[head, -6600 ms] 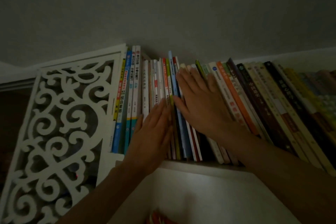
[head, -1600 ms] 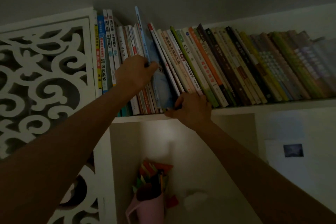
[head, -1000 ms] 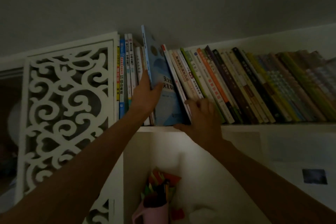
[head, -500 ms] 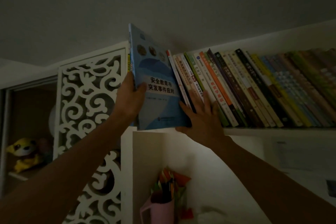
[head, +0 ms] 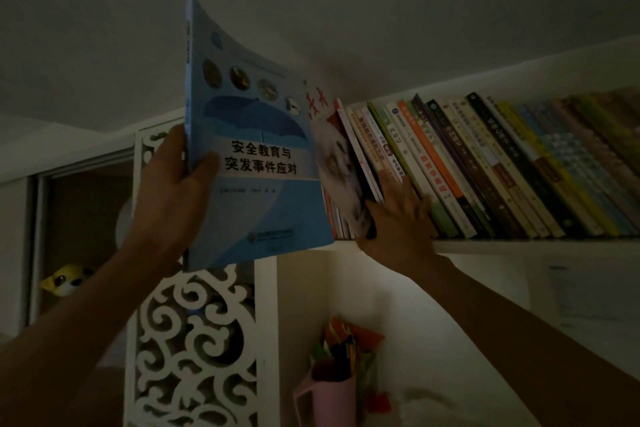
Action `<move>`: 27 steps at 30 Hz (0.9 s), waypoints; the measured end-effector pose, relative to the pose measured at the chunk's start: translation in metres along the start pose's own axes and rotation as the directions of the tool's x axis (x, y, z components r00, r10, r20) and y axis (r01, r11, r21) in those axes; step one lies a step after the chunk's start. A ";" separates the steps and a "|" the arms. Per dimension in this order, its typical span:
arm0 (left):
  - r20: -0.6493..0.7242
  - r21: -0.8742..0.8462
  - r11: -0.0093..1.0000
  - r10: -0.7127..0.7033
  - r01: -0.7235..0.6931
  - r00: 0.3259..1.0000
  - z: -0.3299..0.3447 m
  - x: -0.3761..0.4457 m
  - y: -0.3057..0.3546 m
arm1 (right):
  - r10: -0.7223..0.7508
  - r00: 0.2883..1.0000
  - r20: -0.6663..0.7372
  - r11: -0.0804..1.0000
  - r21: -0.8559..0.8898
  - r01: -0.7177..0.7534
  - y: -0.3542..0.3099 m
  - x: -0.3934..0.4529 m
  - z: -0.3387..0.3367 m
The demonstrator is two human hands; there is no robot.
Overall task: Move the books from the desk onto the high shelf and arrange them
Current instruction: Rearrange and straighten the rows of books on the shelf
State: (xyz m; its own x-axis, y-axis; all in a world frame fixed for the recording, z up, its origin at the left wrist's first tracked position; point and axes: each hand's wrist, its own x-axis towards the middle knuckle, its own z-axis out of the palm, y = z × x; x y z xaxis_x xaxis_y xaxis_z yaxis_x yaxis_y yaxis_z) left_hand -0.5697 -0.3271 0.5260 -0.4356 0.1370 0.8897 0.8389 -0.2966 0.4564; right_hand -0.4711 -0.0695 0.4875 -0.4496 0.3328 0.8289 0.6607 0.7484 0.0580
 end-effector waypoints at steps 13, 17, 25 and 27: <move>-0.079 -0.077 0.997 0.027 -0.033 0.997 -0.027 0.006 -0.019 | 0.063 0.967 -0.249 0.983 -0.153 -0.103 -0.042 0.030 -0.002; -0.107 -0.083 0.995 0.050 -0.059 0.993 -0.034 0.011 -0.026 | 0.021 0.982 -0.190 0.984 -0.170 -0.054 -0.030 0.028 0.000; -0.085 -0.072 0.995 0.067 -0.074 0.994 -0.043 0.015 -0.032 | 0.022 0.989 -0.148 0.977 -0.205 -0.053 -0.035 0.028 -0.024; -0.086 -0.084 0.994 0.069 -0.077 0.994 -0.039 0.015 -0.032 | 0.022 0.998 -0.055 0.974 -0.224 -0.034 -0.034 0.027 -0.022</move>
State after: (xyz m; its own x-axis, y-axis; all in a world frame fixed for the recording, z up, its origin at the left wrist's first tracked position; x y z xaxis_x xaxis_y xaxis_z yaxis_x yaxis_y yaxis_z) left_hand -0.6152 -0.3521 0.5239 -0.4028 0.0344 0.9147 0.8395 -0.3843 0.3841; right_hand -0.4924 -0.0993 0.5201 -0.4012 0.3172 0.8593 0.7934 0.5892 0.1529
